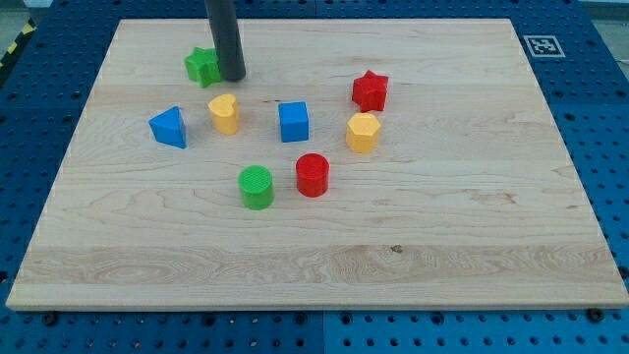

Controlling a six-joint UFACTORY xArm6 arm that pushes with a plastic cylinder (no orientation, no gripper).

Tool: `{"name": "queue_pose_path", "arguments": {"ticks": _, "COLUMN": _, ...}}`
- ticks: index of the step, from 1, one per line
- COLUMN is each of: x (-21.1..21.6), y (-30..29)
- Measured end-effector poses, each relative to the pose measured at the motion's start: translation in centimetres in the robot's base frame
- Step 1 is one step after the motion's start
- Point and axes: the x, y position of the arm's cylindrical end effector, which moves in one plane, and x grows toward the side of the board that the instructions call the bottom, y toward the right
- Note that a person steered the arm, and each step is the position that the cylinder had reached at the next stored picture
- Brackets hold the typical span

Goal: Push the triangle left to the green star

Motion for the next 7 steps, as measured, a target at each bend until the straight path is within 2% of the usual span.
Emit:
{"name": "queue_pose_path", "arguments": {"ticks": 1, "x": 1.2, "y": -1.1}}
{"name": "queue_pose_path", "arguments": {"ticks": 3, "x": -1.7, "y": -3.1}}
{"name": "queue_pose_path", "arguments": {"ticks": 5, "x": 1.1, "y": -16.0}}
{"name": "queue_pose_path", "arguments": {"ticks": 6, "x": 11.5, "y": -14.4}}
{"name": "queue_pose_path", "arguments": {"ticks": 7, "x": 17.3, "y": -9.6}}
